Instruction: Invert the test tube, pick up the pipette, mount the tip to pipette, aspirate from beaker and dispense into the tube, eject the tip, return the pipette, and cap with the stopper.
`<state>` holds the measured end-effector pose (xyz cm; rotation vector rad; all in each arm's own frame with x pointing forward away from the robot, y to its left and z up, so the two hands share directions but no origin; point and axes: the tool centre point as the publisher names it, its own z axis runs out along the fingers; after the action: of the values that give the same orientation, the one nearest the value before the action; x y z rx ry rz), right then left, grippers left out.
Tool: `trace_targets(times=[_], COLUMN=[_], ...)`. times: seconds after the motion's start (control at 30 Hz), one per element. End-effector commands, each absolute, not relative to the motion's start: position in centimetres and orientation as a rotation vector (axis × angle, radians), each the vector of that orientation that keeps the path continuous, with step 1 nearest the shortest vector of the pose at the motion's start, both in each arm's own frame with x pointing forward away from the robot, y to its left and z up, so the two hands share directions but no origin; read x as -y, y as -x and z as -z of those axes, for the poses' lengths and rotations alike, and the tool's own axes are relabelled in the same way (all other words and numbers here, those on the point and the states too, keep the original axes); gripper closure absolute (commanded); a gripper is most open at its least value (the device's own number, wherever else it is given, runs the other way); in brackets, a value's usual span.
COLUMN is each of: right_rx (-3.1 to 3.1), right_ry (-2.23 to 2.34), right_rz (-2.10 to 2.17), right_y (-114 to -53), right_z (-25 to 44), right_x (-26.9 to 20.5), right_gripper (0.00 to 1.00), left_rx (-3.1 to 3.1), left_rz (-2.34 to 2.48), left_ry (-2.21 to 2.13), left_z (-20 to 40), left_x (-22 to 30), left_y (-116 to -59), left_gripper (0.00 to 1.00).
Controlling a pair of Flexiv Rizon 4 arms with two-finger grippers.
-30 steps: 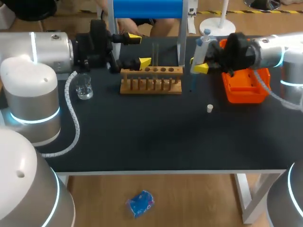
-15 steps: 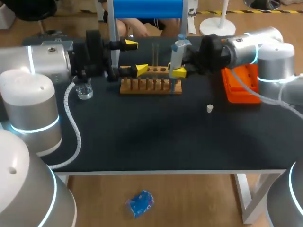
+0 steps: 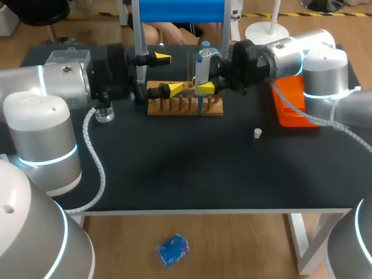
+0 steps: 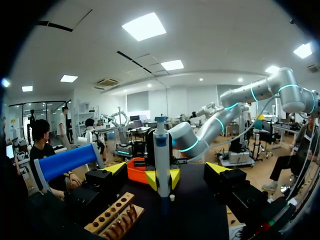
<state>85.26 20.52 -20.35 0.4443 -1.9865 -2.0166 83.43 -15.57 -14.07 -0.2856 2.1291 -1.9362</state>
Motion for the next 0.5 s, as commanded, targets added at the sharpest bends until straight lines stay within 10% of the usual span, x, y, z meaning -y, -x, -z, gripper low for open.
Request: trace_targets(times=[0.03, 0.5], right_rx=[2.016, 2.025], right_ry=[-0.439, -0.428], right_rz=[2.016, 2.075], right_y=[-84.6, -83.5], right_z=[20.0, 20.5], right_x=[-21.2, -23.1], right_gripper=[1.0, 1.0], left_rx=[-2.118, -2.101], left_rz=[1.949, 1.976], left_ry=[0.284, 0.259], left_z=[14.6, 14.5], left_x=[15.9, 16.1], left_y=[-84.0, -84.9], left_gripper=[0.0, 0.0])
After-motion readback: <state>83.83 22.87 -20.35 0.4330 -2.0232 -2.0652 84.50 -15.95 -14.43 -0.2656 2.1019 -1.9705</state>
